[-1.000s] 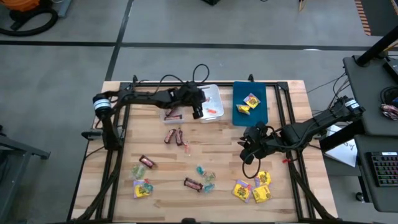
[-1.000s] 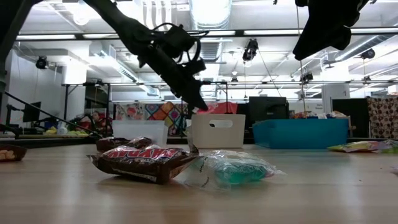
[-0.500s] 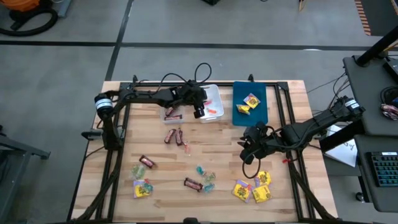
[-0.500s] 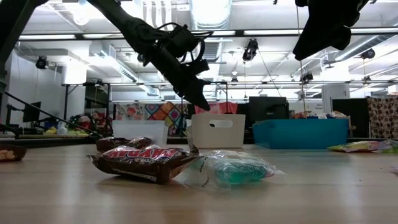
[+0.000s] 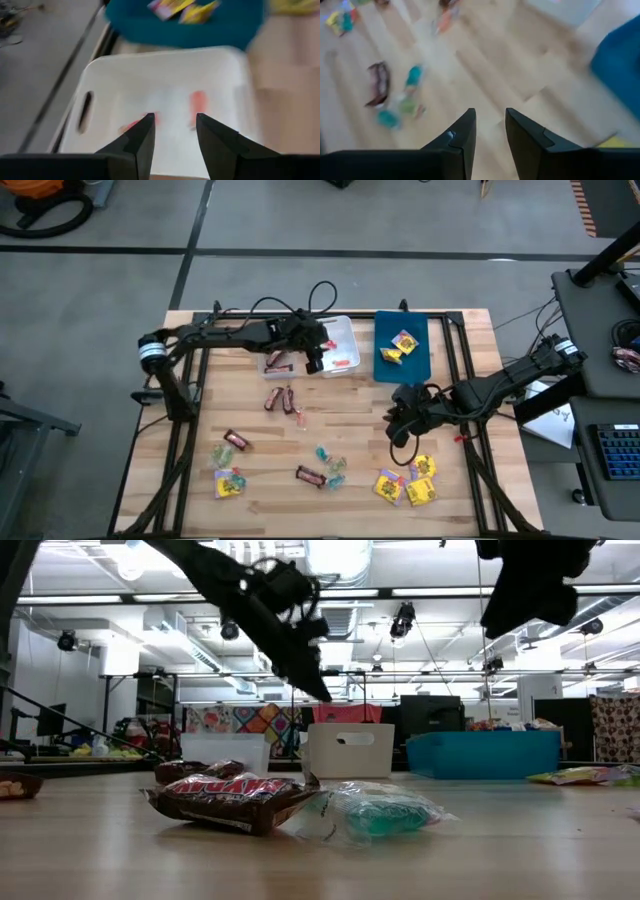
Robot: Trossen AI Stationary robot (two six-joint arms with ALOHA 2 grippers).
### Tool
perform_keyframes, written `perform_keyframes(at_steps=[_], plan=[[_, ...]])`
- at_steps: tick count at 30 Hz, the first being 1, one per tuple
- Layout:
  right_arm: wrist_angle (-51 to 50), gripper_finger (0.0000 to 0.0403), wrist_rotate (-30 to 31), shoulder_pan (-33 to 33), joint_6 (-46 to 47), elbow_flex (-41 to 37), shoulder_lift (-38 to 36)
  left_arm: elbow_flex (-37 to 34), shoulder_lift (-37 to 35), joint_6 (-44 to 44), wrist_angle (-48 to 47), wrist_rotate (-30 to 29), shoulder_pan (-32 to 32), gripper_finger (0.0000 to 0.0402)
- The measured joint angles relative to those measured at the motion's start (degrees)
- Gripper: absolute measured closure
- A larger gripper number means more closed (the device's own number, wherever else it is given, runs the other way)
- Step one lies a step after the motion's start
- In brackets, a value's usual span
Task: Sort candy
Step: Put the bottom right yellow sour patch candy into the blue bin
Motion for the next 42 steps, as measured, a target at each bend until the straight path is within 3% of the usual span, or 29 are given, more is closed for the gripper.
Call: perform_keyframes(at_steps=[5,13,21,25,32,42], plan=[[0.0,0.0326,-11.1,0.0,7.2,0.0,2.4,-1.5,-6.8,-3.5,-0.9,4.6,-4.2,0.0278],[-0.9,0.0346,-31.2,2.1,14.6,0.0,12.3,-7.1,-18.6,-6.1,-0.3,4.8,-12.6,0.0283],[-6.9,0.0347,-43.8,5.2,21.6,0.0,18.9,-15.4,-28.3,-11.2,3.7,4.1,-19.8,0.0283],[-12.4,0.035,-44.9,6.5,23.9,0.1,19.4,-19.5,-31.9,-13.0,5.3,-1.2,-22.0,0.0284],[-12.4,0.033,-38.6,7.5,25.6,0.1,19.1,-25.3,-37.3,-15.8,8.0,-6.1,-22.6,0.0284],[-11.7,0.0217,-37.9,7.6,30.6,0.1,21.9,-28.5,-40.4,-16.4,9.6,-6.1,-22.6,0.0284]])
